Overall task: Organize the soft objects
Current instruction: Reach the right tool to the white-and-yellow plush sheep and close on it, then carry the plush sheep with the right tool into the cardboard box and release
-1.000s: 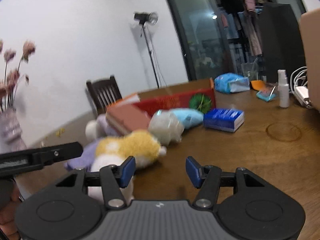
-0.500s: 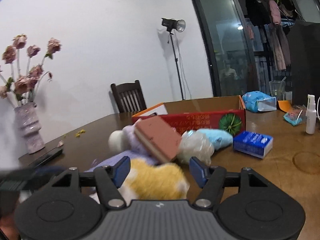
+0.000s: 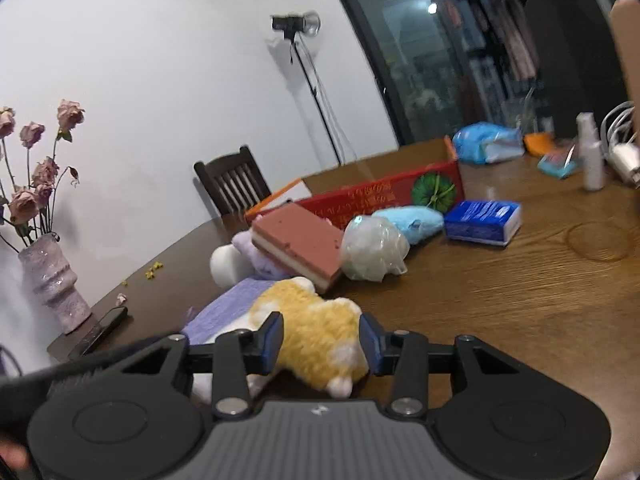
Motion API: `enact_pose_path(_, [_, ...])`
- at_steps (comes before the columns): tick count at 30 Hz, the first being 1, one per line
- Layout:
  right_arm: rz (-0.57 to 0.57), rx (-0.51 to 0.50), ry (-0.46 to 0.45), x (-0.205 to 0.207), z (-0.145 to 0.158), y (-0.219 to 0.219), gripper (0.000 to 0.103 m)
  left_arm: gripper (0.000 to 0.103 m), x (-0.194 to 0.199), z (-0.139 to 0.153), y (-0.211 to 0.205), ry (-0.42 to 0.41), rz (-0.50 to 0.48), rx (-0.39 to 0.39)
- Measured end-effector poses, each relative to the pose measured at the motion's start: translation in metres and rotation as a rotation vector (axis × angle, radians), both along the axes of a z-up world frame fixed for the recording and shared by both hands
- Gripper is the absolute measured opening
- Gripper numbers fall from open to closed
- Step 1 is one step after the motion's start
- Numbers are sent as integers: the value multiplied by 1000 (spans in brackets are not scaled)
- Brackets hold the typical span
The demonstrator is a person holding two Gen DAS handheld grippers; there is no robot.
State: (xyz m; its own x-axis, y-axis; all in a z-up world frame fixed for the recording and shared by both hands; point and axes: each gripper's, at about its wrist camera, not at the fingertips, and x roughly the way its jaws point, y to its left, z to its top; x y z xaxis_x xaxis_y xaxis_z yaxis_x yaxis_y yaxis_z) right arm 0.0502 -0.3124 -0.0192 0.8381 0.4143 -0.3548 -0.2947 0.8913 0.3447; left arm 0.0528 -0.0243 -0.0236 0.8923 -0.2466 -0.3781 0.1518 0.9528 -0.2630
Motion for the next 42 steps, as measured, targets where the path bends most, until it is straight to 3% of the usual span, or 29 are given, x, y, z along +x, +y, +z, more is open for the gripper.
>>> enact_pose_path(5, [21,-72,-57,8,4,4,60,65,-4,5,-6,10,-123,-35])
enact_pose_path(8, [56,-49,-15,39,-4,1,61,63,1,-1,-16,42,-141,-22])
enact_pose_path(11, [100,47,43,60,-16,-4,55,54,2,-7,-17,59,-150,-34])
enact_pose_path(13, [113,71,56,54,-16,-6,47,52,1,-8,-16,53,-149,-38])
enact_pose_path(18, [109,10,27,2,-8,-2,46,50,8,-11,-14,69,-135,-69])
enact_pose_path(21, [57,-55,-26,-17,-5,4,48,57,9,-9,-17,72,-134,-72])
enact_pose_path(22, [49,-62,-43,-19,-4,4,50,63,7,-7,-17,64,-131,-65])
enact_pose_path(24, [56,-43,-36,-15,-5,3,58,65,3,-5,-15,56,-131,-50])
enact_pose_path(26, [63,-37,-15,-8,-10,4,59,61,2,-6,-13,64,-139,-48])
enact_pose_path(28, [69,-41,6,-2,-16,8,58,43,5,-10,-13,88,-156,-56])
enact_pose_path(32, [68,-37,-2,-4,-15,10,46,42,9,-5,-19,69,-176,-64])
enact_pose_path(36, [52,-6,-86,4,15,-4,44,43,39,27,-18,8,-221,-133])
enact_pose_path(42, [51,-124,-179,84,68,-4,44,43,146,80,-26,-28,-271,-157])
